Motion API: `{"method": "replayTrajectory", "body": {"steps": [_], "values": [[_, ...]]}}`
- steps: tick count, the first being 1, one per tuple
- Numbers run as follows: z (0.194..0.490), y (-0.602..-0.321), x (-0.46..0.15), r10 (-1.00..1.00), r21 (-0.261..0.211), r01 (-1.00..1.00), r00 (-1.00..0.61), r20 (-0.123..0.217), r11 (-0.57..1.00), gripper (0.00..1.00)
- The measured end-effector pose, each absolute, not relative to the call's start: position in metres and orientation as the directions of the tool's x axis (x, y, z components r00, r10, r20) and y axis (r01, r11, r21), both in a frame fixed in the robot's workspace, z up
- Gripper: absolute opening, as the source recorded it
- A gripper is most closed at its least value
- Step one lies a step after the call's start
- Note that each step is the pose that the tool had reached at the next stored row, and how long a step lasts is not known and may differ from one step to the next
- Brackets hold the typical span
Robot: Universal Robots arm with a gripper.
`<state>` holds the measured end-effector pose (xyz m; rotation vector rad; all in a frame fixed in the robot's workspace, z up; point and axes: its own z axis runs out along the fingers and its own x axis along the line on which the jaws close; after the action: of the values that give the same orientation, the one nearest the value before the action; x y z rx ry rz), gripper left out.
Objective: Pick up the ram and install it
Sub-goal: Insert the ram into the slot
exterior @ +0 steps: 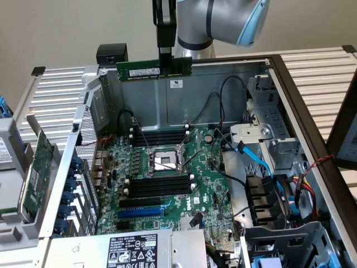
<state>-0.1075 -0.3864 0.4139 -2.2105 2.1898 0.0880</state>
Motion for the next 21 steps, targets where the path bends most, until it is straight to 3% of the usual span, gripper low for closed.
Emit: {"method": "replayTrajectory", "body": {"steps": [18,21], "values": [[0.4046,-0.3866,-0.1078,-0.998,0.020,-0.999,-0.038,-0.054,0.037,0.12],[0.4033,-0.3866,-0.1079,-0.999,0.019,-0.999,-0.038,-0.039,0.037,0.12]]}}
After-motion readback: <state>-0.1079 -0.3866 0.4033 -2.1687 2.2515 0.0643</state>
